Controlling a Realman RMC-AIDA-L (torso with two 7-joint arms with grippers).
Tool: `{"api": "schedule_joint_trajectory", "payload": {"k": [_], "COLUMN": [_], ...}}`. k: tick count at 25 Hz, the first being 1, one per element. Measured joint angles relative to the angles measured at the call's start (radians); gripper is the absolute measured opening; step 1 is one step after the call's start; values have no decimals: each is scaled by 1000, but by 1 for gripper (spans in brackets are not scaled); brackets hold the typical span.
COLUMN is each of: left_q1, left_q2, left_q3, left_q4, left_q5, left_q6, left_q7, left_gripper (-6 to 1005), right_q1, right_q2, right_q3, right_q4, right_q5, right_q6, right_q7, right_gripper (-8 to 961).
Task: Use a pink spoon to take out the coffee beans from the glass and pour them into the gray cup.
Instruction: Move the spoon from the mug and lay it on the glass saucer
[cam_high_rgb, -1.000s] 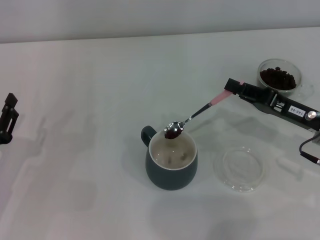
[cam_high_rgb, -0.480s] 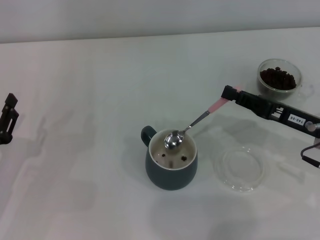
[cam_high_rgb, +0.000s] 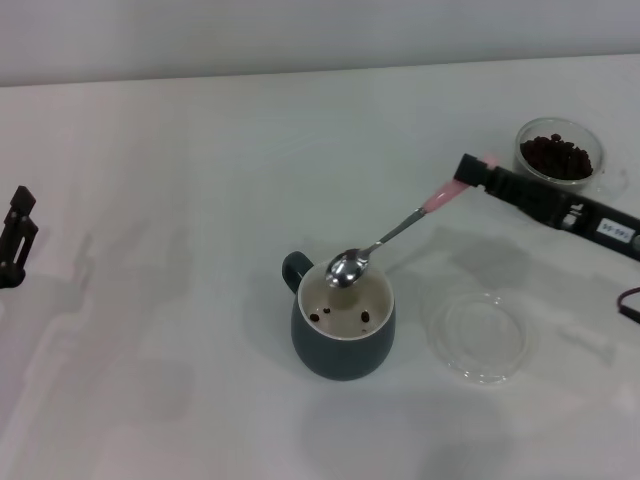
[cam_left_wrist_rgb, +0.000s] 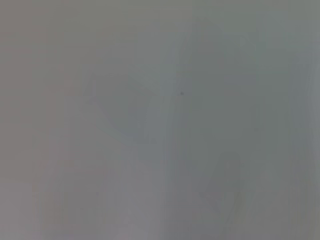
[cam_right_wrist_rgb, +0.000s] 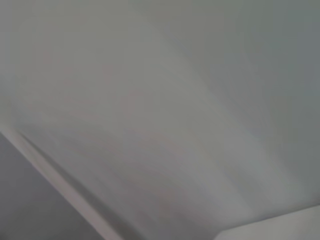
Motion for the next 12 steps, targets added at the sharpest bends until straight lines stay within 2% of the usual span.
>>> {"api": "schedule_joint_trajectory", "payload": {"k": [3,9,12], "left_q1": [-1,-8,-12], "left_q2": [0,1,2], "left_q3": [0,-1,-1], "left_q4": [0,0,0], "left_q5": [1,-1,-1], "left_q6": [-3,-2,-1], "left_q7": [0,0,0], "left_gripper": [519,519,518], "right_q1": [-30,-101,-129], "right_q2": [-16,-66,-83], "right_q3": [1,27,31], "right_q4": [-25,-52,-56], "right_q5": [17,41,40], "right_q6": [0,2,-9], "right_q7": [7,11,11], "right_gripper": [154,154,154]}}
